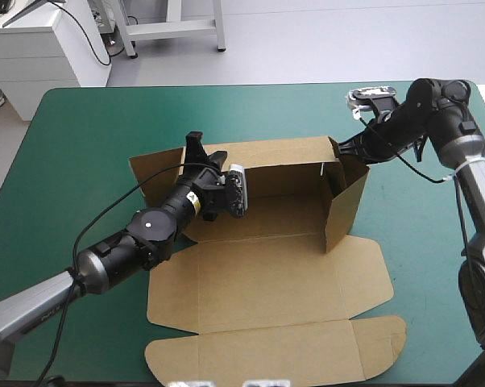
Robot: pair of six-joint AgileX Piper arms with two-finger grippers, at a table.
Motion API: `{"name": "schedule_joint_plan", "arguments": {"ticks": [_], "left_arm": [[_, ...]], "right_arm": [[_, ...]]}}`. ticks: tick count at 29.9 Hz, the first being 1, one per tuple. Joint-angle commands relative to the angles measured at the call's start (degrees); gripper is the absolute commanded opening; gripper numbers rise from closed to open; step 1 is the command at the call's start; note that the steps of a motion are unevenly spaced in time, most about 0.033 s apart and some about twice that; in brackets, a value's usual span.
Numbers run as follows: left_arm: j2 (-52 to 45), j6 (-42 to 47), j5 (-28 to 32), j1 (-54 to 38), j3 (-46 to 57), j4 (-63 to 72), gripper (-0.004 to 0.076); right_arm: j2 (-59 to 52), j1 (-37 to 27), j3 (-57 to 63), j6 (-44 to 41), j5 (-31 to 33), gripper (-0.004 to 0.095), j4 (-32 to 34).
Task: Fold the box
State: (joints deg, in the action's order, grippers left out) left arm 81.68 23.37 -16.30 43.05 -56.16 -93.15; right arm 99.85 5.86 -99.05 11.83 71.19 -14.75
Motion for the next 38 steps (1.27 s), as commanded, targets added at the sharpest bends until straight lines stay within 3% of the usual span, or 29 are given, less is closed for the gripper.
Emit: {"name": "schedule_joint_plan", "arguments": {"ticks": [1,7,13,20,24,30,38], "left_arm": [[-2.13,0.29,-1.26,0.26,-1.25,-0.48,-0.0008],[-2.13,1.00,-1.37,0.26,-1.25,1.18,-0.0008],[-1.63,0.84,-1.51,0.26,-1.25,1.31,-0.0008],[-0.61,0.48,-1.44,0.26,-1.25,1.31,-0.0008],[-0.33,-0.06,-1.44,0.26,-1.25,1.31,-0.0008],[-0.33,-0.45,-1.44,0.26,-1.25,1.31,-0.0008],[-0.33,-0.45,-1.44,0.26,-1.25,1.31,-0.0008]], "right_arm": [[-4.44,-0.47,-0.48,2.29,0.04,-0.0021,-2.49],[-8.51,-0.47,4.40,7.93,-5.11,-0.0021,-7.58],[-14.18,-0.47,16.35,12.70,-14.74,-0.0021,-9.13],[-22.94,-0.47,34.60,26.90,-33.63,-0.0021,-16.53],[-24.92,-0.47,41.97,36.20,-40.91,-0.0020,-22.94],[-25.08,-0.47,43.94,45.23,-38.31,0.0051,-27.24],[-25.06,-0.37,43.94,50.94,-34.51,0.0316,-30.40]]}}
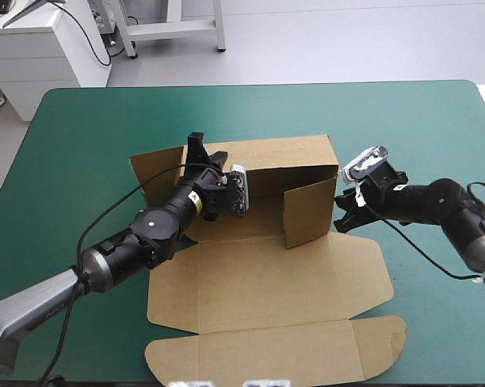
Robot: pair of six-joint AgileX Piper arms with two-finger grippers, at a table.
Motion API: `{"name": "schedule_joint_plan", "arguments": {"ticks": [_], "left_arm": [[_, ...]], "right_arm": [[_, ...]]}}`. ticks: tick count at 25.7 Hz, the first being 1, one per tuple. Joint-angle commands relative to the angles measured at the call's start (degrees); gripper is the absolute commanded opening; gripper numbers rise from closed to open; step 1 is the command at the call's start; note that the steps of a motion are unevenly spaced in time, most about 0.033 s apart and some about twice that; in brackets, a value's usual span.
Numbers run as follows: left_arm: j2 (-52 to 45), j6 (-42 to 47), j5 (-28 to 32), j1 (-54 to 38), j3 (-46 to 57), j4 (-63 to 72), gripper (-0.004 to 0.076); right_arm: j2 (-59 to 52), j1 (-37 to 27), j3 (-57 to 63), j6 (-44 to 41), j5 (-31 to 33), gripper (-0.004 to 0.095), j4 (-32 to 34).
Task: Fold the box
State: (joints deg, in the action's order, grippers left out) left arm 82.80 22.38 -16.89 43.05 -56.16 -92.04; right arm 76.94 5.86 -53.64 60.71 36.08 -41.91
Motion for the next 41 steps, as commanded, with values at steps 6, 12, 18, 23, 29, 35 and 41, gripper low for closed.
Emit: {"name": "schedule_joint_plan", "arguments": {"ticks": [6,12,18,23,29,35,41], "left_arm": [[-1.45,0.55,-0.85,0.26,-1.25,0.19,-0.0008],[-1.45,0.55,0.53,0.26,-1.25,0.19,-0.0006],[-1.35,-2.11,1.11,0.26,-1.25,0.53,-0.0006],[-1.01,-2.67,1.11,0.26,-1.25,0.53,0.0000],[-0.29,-4.36,1.19,0.26,1.12,0.35,0.0018],[-0.29,-4.36,3.45,0.26,1.61,0.81,0.0017],[-0.29,-4.36,4.42,0.26,1.61,0.20,0.0017]], "right_arm": [[-2.14,-0.37,-1.46,6.58,1.78,0.0466,-4.31],[-1.81,-0.27,-1.46,8.75,1.80,0.0544,-7.26],[-0.18,0.75,-1.46,10.76,0.88,0.0571,-12.44],[0.77,3.14,-1.46,10.62,-3.77,0.0571,-12.33],[0.86,3.14,-1.57,10.34,-5.36,0.0571,-12.33],[0.86,3.14,-1.57,9.68,-5.24,0.0534,-12.33],[0.86,3.14,-1.57,9.00,-3.74,0.0256,-12.73]]}}
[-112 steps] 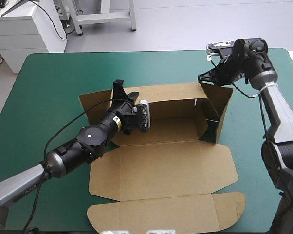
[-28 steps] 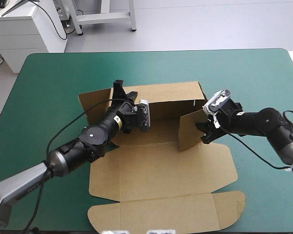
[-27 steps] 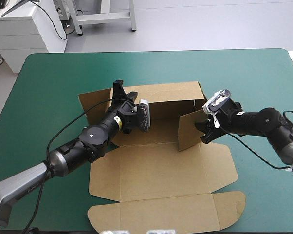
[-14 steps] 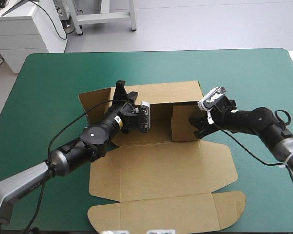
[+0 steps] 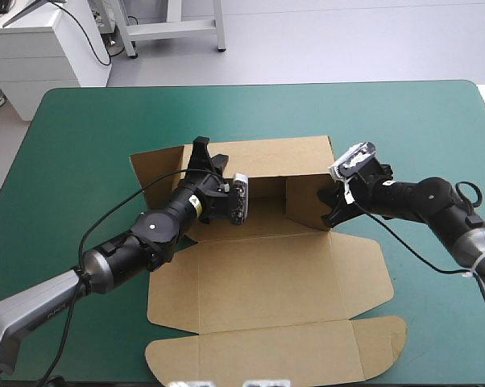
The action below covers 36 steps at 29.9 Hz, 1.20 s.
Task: Fold the box
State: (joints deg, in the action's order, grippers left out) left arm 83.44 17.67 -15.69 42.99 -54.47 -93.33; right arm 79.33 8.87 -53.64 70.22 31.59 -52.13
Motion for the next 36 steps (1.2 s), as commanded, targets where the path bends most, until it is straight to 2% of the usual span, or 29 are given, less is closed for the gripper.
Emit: {"name": "schedule_joint_plan", "arguments": {"ticks": [1,9,10,11,17,20,30,36], "left_arm": [[-0.92,0.35,3.08,0.31,-0.08,1.37,0.0017],[-2.22,0.47,6.37,0.31,-0.08,1.48,0.0038],[-2.54,0.62,7.04,0.31,-0.08,1.48,0.0053],[-3.02,0.62,7.60,0.31,-0.08,1.62,0.0074],[-6.37,1.48,8.45,0.42,-0.08,2.53,0.0333],[-8.30,1.98,8.43,1.46,-0.08,2.75,0.0391],[-14.93,1.98,8.18,10.26,-0.08,2.75,0.0395],[-15.70,1.98,0.88,16.57,-0.08,3.59,0.0395]], "right_arm": [[-1.53,0.14,-1.57,-1.19,0.75,0.0214,-2.50],[-1.53,0.14,-1.57,-2.49,1.95,-0.0022,-2.50],[-1.53,0.14,-1.57,-3.13,1.99,-0.0018,-2.50],[-1.53,0.14,-1.57,-3.49,1.99,-0.0018,-2.50],[-1.53,0.14,-1.57,-5.42,1.74,-0.0019,-2.50],[-1.53,0.14,-1.57,-7.60,0.54,-0.0019,-2.27],[-1.53,0.14,-1.57,-10.83,-1.76,-0.0019,-1.16],[-1.53,0.14,-1.65,-12.35,-2.97,-0.0019,-0.80]]}}
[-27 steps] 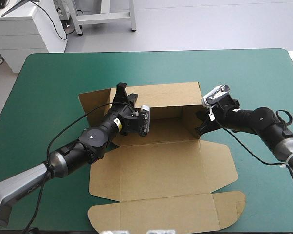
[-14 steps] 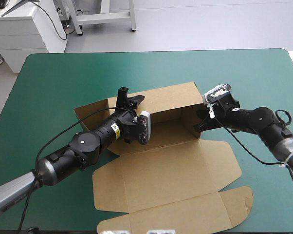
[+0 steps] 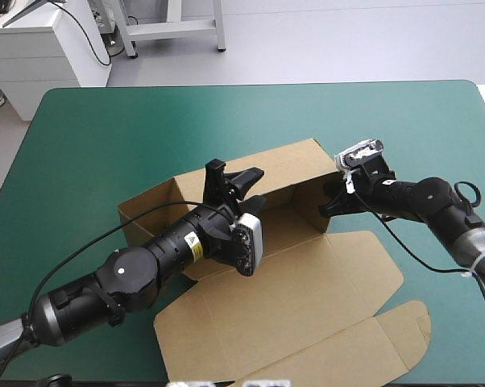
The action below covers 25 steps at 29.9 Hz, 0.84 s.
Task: Fold the box
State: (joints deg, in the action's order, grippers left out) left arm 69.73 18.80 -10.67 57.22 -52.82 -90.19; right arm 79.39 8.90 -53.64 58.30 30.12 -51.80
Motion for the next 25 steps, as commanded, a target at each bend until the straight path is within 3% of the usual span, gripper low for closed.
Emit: {"name": "schedule_joint_plan", "arguments": {"ticks": [1,11,14,16,17,22,25], "left_arm": [[-2.00,0.60,-5.07,2.99,-1.74,1.60,0.0395],[-2.22,-6.62,-13.68,11.25,-1.74,9.40,0.0383],[-2.22,-6.62,-17.42,14.84,-1.86,9.76,0.0216],[-2.22,-6.62,-19.11,16.05,-2.27,10.90,0.0029],[-2.22,-6.89,-19.21,16.19,-2.80,12.23,-0.0002],[-2.22,-13.75,-20.64,16.19,-8.41,24.50,0.0019],[-1.66,-20.14,-26.67,15.82,-14.83,33.86,0.0019]], "right_arm": [[-1.60,0.11,-1.65,-0.59,-1.78,-0.0019,-1.14],[-1.60,0.11,-1.65,-1.87,-2.03,-0.0019,0.34],[-1.60,0.11,-1.65,-1.87,-2.03,-0.0019,0.34],[-1.60,0.11,-1.65,-1.87,-1.92,-0.0019,0.39],[-1.60,0.11,-1.65,-1.74,-1.92,-0.0019,0.64],[-1.60,0.11,-1.65,-1.59,-1.92,-0.0019,0.65],[-1.60,0.11,-1.65,-1.31,-2.08,-0.0019,1.25]]}}
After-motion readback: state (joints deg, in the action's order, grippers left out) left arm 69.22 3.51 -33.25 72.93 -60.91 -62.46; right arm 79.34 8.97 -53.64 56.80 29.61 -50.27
